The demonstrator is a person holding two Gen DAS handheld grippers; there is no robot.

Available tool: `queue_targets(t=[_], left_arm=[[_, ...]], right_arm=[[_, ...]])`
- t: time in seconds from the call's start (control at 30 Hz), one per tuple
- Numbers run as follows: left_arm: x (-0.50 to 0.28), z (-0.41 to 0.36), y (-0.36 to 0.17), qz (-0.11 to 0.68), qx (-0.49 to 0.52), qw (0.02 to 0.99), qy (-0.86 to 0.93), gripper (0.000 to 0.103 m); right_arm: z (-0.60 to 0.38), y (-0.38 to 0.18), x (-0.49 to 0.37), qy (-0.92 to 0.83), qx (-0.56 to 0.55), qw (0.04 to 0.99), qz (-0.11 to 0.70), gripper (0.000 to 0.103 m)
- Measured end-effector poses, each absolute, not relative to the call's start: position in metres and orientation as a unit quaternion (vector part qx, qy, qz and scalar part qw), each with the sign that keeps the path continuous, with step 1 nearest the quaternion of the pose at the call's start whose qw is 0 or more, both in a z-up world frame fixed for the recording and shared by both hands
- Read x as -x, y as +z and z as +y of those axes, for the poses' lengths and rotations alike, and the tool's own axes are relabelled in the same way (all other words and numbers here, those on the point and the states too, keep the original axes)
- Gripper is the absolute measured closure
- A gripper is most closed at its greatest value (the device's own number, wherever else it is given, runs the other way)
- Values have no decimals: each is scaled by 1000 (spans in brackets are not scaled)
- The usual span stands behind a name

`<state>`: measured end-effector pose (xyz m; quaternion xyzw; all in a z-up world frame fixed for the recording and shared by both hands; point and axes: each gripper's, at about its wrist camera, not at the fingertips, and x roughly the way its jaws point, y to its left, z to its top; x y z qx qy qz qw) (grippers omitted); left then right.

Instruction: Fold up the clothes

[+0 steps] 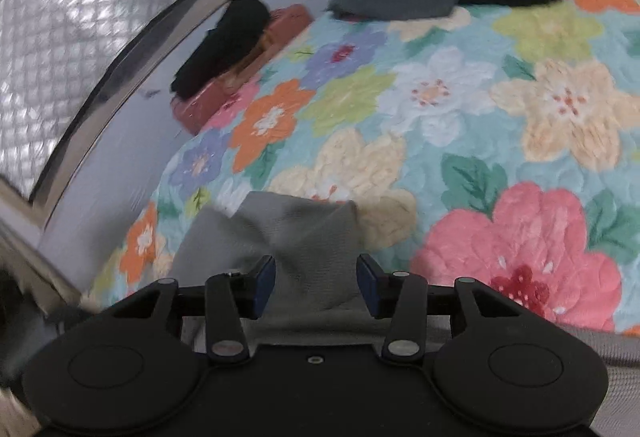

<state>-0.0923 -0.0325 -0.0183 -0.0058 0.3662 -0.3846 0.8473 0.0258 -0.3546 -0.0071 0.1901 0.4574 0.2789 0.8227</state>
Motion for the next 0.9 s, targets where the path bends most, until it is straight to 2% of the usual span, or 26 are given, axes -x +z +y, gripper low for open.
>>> queue_targets(t=[0.13,0.27,0.4,0.47,0.53,0.57,0.6,0.67,0.77,0.87,0.9], left_arm=[[99,-31,-40,417,-5,834,-362,97],[99,-33,-33,405,-4,836,-370,97],[96,-34,-32,409,1,834,-372,97],[92,-34,-30,417,-2,828,-376,95],[86,-34,-22,429,-27,819,-381,89],[82,-30,-15,428,-32,824,-370,86],[79,-26,-8,425,-33,832,-355,82],[69,-15,5,416,-19,847,-331,61],[47,6,15,404,46,860,-308,48],[20,8,5,414,77,851,-314,45],[12,5,-2,421,85,845,-320,39]], right_arm=[[-341,-12,-21,298,-194,806,472,52],[-327,-19,-19,256,-141,838,462,52],[-334,-27,-45,262,-190,820,473,50],[-328,-39,-59,274,-202,788,512,47],[-315,-51,-66,251,-176,777,549,51],[-309,-55,-67,244,-161,775,561,59],[-305,-53,-65,252,-143,783,550,63],[-301,-47,-59,271,-122,795,529,90],[-306,-35,-51,285,-133,811,494,94],[-310,-19,-47,291,-131,825,466,95],[-312,-13,-46,296,-134,827,459,95]])
